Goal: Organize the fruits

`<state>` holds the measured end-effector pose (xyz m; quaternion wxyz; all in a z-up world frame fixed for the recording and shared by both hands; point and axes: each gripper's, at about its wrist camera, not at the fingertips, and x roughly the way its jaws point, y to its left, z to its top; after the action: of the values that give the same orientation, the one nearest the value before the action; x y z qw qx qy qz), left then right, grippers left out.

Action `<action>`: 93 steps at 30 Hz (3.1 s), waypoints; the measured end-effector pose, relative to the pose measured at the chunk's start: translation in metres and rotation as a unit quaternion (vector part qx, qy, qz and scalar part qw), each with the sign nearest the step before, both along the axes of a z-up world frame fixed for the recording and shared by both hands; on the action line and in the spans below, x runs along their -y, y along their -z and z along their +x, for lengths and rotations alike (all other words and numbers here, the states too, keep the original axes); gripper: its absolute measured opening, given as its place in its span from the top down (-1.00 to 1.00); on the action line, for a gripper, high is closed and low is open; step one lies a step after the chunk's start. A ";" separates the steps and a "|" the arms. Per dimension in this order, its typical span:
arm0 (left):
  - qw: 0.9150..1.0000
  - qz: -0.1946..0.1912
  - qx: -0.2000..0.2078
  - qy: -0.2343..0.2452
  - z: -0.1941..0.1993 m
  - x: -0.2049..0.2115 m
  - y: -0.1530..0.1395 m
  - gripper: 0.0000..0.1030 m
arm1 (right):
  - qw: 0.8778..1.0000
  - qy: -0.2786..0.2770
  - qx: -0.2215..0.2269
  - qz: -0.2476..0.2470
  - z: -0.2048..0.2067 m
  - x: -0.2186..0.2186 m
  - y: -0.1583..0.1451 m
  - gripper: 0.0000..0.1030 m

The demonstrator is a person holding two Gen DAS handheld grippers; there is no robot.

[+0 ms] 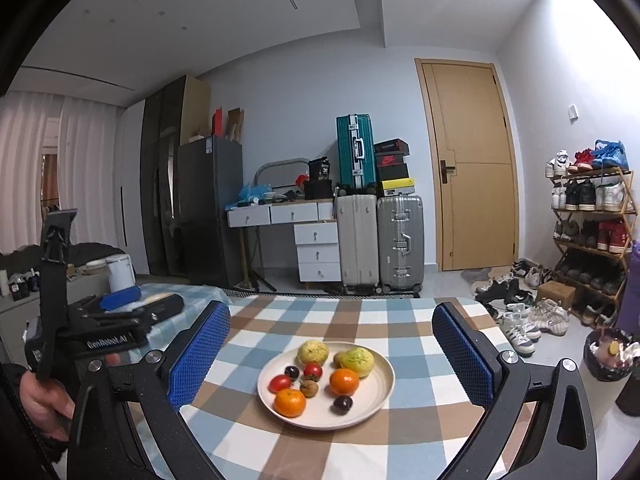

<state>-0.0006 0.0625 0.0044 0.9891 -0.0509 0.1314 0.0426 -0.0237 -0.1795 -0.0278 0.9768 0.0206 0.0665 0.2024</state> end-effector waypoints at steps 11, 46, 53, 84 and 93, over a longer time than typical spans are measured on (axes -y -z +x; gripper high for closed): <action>1.000 0.012 -0.006 -0.005 0.013 -0.002 0.035 -0.98 | 1.000 0.010 -0.019 -0.005 0.014 0.008 0.034 -1.00; 0.999 0.038 -0.024 0.009 0.047 -0.001 0.090 -0.98 | 0.996 -0.001 -0.067 -0.058 0.034 -0.005 0.075 -1.00; 0.999 0.036 -0.024 0.008 0.047 -0.001 0.090 -0.98 | 0.996 -0.001 -0.068 -0.057 0.034 -0.004 0.075 -1.00; 0.999 0.037 -0.024 0.008 0.049 -0.002 0.092 -0.98 | 0.996 -0.001 -0.068 -0.057 0.034 -0.004 0.075 -1.00; 0.999 0.037 -0.024 0.008 0.046 -0.001 0.090 -0.98 | 0.996 -0.001 -0.068 -0.057 0.034 -0.004 0.075 -1.00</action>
<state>0.0459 0.0635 -0.0858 0.9872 -0.0126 0.1538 0.0406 0.0099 -0.1750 -0.1032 0.9694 -0.0214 0.1438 0.1976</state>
